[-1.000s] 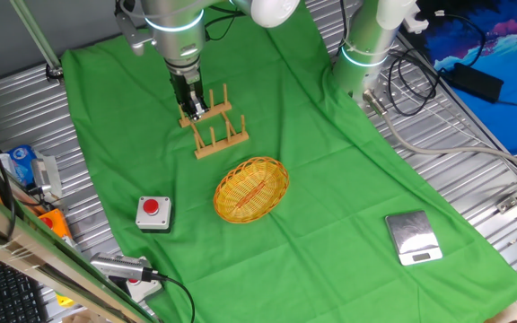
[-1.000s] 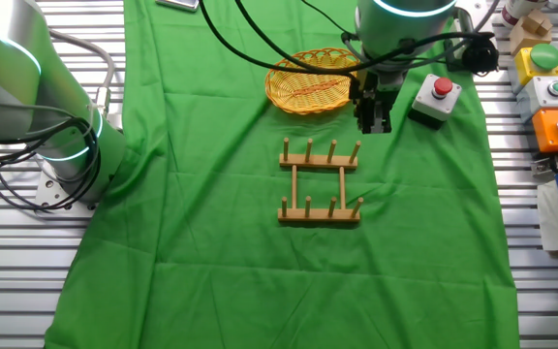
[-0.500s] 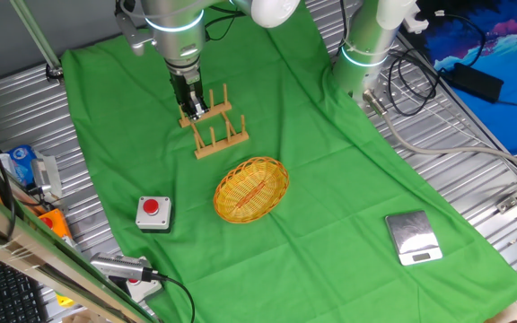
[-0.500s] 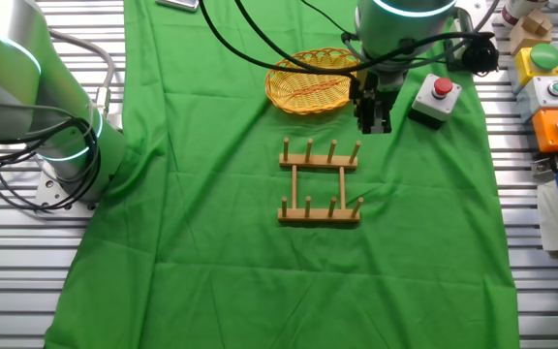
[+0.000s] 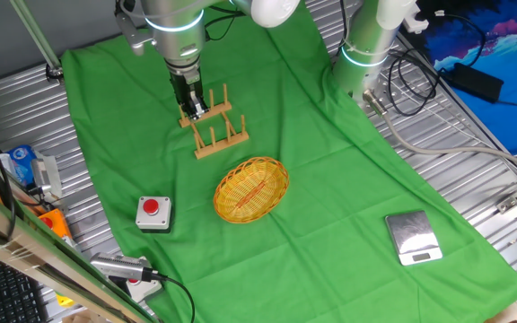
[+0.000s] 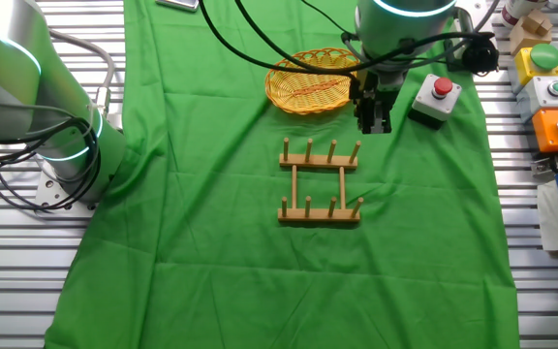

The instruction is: Put the dish on the dish rack

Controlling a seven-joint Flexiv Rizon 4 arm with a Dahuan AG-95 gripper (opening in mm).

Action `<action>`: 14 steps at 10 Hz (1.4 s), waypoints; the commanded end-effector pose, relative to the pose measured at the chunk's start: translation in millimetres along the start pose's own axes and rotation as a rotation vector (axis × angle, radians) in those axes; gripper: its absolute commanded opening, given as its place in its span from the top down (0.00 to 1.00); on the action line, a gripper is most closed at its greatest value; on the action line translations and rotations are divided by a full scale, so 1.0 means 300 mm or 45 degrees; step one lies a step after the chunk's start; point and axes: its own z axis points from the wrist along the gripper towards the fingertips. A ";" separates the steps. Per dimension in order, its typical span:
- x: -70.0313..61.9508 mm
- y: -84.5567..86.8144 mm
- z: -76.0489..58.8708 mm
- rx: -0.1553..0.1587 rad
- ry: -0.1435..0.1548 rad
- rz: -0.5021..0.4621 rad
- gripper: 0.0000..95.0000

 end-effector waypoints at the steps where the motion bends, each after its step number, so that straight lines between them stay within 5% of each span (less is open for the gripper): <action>1: -0.001 0.001 0.001 -0.001 -0.001 -0.025 1.00; 5: 0.000 0.002 -0.002 -0.001 0.003 -0.095 1.00; 7: 0.000 0.002 -0.002 -0.034 0.006 -0.161 1.00; 8: 0.000 0.002 -0.002 -0.136 -0.002 -0.175 1.00; 12: 0.000 0.002 -0.002 -0.152 0.036 -0.307 1.00; 14: 0.000 0.002 -0.002 -0.163 0.091 -0.347 1.00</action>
